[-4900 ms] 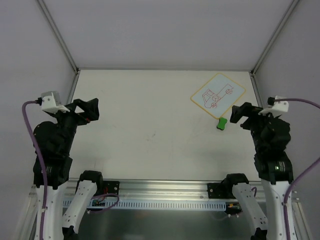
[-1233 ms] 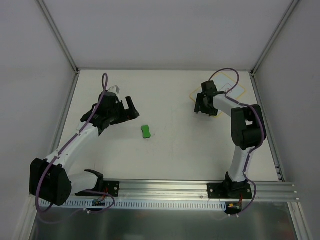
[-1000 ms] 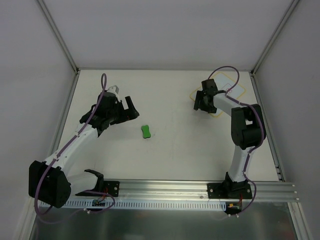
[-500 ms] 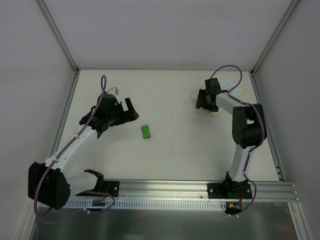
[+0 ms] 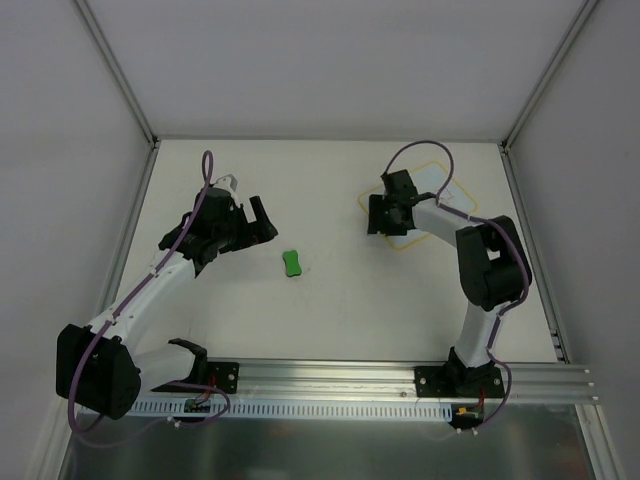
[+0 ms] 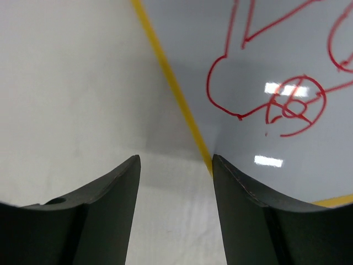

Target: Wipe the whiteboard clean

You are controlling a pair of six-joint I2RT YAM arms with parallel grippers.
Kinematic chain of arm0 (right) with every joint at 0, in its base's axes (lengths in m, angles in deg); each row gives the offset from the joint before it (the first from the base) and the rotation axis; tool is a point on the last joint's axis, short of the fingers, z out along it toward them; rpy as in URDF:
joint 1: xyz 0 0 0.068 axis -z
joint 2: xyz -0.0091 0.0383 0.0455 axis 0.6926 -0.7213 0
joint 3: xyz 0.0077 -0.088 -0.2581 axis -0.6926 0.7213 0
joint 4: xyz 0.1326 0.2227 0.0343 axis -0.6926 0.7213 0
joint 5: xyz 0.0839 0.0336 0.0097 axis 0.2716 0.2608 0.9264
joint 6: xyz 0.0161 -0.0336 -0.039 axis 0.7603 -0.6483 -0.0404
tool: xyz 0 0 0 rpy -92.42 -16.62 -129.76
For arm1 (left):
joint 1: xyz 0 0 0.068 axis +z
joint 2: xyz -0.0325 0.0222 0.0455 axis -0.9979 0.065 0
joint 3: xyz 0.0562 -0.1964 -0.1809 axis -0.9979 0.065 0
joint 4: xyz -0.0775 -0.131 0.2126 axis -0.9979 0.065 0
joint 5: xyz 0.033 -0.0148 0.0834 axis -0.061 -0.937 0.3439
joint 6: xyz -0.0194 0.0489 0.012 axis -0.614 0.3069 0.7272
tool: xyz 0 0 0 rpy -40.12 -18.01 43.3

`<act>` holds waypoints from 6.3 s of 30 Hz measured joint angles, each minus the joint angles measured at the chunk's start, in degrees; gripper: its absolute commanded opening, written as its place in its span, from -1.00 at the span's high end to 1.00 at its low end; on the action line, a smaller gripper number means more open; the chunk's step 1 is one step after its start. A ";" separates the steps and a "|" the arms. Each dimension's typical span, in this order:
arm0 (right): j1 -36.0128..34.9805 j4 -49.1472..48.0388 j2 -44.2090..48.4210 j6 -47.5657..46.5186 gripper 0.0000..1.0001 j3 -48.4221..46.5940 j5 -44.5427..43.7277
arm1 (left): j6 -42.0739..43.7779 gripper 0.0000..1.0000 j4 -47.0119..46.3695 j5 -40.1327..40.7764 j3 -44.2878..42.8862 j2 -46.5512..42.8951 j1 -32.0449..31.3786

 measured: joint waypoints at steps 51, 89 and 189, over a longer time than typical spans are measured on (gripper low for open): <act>12.98 8.81 5.01 1.09 0.20 5.62 3.02 | -1.20 -0.97 0.00 -0.42 0.11 1.53 0.00; 0.24 6.16 10.80 -0.66 0.24 6.78 -3.67 | -1.09 -0.98 0.37 0.59 1.25 1.22 0.00; -0.09 -4.02 6.75 4.55 0.99 10.71 0.63 | 6.16 0.89 4.28 8.72 -15.65 30.62 -12.96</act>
